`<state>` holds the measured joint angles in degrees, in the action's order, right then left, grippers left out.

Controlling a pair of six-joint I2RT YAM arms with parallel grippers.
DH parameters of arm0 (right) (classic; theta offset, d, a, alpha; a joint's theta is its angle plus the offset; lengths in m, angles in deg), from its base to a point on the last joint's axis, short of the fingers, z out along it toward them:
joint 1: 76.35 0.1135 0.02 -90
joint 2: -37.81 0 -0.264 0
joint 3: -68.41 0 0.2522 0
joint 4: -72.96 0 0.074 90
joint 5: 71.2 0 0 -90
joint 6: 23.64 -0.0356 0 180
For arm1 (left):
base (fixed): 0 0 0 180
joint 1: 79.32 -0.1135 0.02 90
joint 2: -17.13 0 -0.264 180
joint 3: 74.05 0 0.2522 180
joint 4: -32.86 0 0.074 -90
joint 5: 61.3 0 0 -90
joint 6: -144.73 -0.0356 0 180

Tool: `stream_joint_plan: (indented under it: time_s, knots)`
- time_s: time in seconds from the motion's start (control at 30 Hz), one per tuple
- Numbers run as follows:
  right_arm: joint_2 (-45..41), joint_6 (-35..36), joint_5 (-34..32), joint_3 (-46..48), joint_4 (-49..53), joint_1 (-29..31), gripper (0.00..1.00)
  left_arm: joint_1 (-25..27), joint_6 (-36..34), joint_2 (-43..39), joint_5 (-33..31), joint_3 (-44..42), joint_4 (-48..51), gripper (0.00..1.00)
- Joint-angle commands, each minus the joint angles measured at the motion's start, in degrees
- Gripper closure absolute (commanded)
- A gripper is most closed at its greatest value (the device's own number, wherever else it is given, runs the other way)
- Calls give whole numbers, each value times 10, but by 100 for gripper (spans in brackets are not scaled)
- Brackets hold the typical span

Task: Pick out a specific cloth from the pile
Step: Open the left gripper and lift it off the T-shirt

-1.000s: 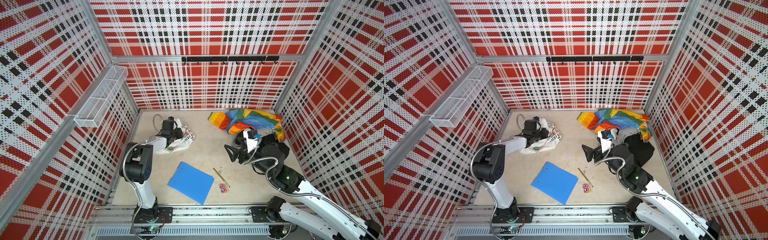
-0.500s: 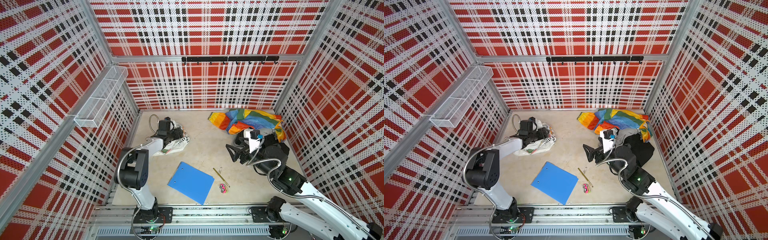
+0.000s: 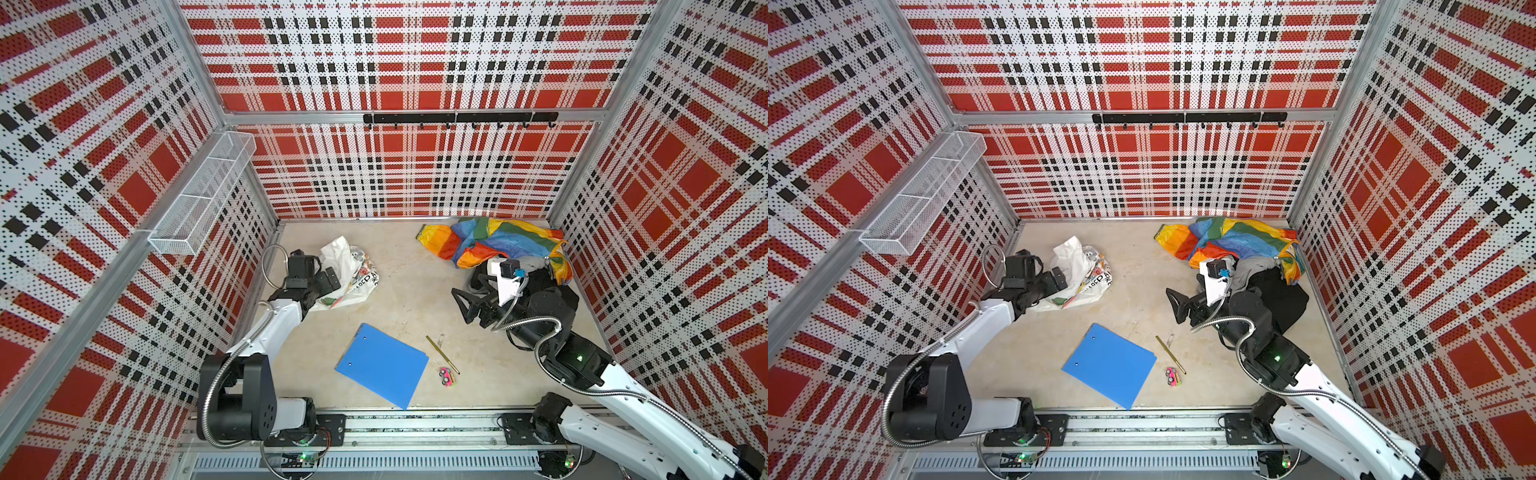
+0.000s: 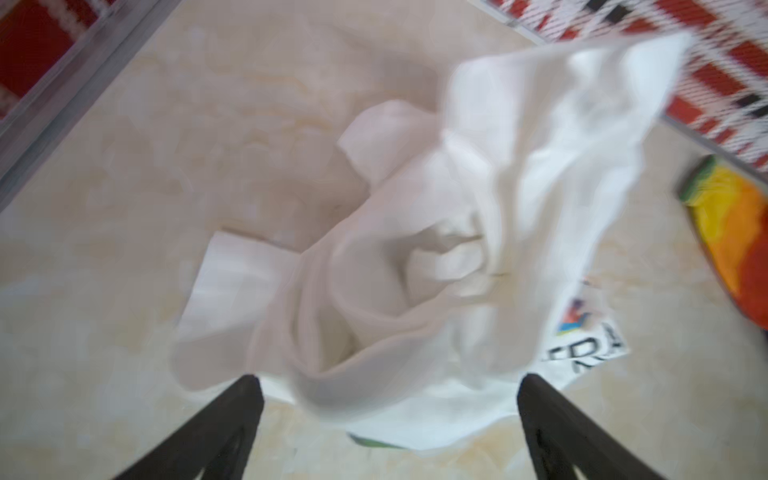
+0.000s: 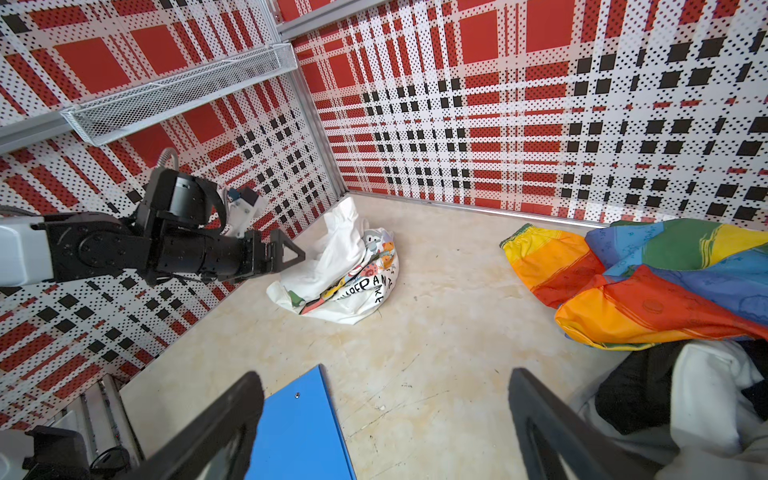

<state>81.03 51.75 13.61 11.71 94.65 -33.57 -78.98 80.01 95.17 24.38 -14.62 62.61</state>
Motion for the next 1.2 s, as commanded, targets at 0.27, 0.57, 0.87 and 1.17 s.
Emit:
stream_joint_plan:
  time_s: [0.27, 0.57, 0.87, 1.17]
  knots:
    - [-15, -1, -16, 13, -9, 3, 2, -32, 53, 69, 68, -64, -138, 1]
    - [-10, 3, -16, 8, 6, 2, 2, -26, 40, 144, 79, -31, -190, 62]
    - [-3, 3, -19, 8, 5, 3, 2, 1, 30, 106, 21, -2, -115, 39]
    - [16, 3, -8, 9, -8, 2, 2, 34, -18, 0, -33, 50, -32, 1]
